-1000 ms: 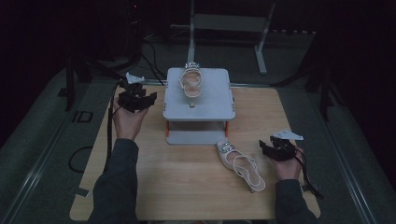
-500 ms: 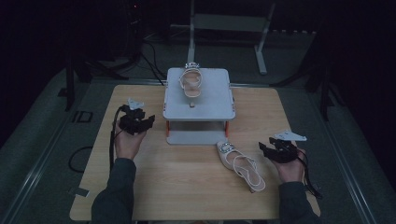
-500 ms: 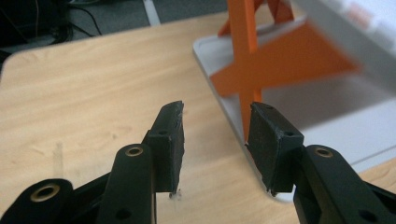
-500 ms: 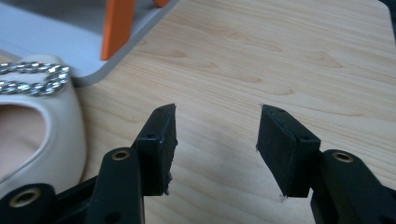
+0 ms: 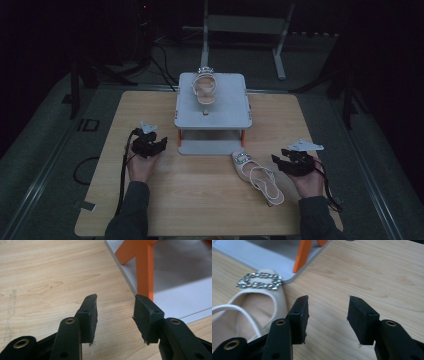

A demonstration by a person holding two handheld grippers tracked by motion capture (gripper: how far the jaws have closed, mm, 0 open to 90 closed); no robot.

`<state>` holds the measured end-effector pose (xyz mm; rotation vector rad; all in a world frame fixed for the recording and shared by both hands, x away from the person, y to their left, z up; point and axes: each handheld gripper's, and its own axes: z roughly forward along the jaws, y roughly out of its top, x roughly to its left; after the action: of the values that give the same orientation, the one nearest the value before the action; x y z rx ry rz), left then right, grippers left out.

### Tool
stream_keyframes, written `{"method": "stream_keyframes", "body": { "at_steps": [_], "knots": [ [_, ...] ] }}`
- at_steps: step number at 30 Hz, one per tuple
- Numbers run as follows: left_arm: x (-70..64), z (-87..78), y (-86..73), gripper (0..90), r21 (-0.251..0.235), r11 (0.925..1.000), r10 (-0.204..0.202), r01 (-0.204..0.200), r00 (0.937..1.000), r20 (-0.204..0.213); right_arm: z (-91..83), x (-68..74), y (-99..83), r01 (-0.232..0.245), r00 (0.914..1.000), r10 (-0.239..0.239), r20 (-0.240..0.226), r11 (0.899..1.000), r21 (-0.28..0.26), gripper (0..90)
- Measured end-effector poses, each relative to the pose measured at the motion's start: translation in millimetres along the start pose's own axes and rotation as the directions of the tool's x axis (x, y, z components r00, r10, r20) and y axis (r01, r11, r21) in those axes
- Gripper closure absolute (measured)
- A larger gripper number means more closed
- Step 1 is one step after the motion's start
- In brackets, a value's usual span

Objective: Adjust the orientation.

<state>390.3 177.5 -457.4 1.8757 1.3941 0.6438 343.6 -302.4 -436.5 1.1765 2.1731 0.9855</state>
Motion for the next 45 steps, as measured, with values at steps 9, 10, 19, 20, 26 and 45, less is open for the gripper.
{"method": "stream_keyframes", "body": {
  "at_steps": [9, 10, 19, 20, 26, 45],
  "knots": [
    [-1.8, 22.8, -19.2, 52.7, 0.031, 0.9992, -0.025, 0.026, 0.9996, -0.011, -6.9, 16.1, 3.4, 0.035, 0.9986, -0.035, -0.041, 0.999, -0.015, 54.9],
    [-2.6, 25.0, -21.1, 52.7, 0.035, 0.9992, -0.021, 0.021, 0.9997, -0.015, -6.9, 16.1, 3.4, 0.035, 0.9986, -0.035, -0.041, 0.999, -0.015, 54.9],
    [-7.9, 36.2, -31.0, 51.5, 0.053, 0.9983, -0.024, 0.025, 0.9996, -0.017, -12.5, 29.7, -1.0, 0.038, 0.9957, -0.039, -0.085, 0.999, -0.014, 52.6],
    [-8.0, 36.4, -31.7, 51.4, 0.046, 0.9986, -0.026, 0.027, 0.9995, -0.017, -12.1, 30.6, -1.4, 0.037, 0.9956, -0.037, -0.086, 0.999, -0.009, 52.7],
    [-9.5, 37.2, -32.6, 51.1, 0.034, 0.9990, -0.028, 0.029, 0.9995, -0.017, -8.8, 34.6, -3.0, 0.049, 0.9943, -0.047, -0.096, 0.999, 0.013, 54.2],
    [-10.5, 37.4, -32.6, 50.1, 0.037, 0.9991, -0.019, 0.020, 0.9996, -0.019, 13.8, 46.3, -6.1, 0.075, 0.9906, -0.051, -0.127, 0.979, 0.189, 65.9]
  ]
}}
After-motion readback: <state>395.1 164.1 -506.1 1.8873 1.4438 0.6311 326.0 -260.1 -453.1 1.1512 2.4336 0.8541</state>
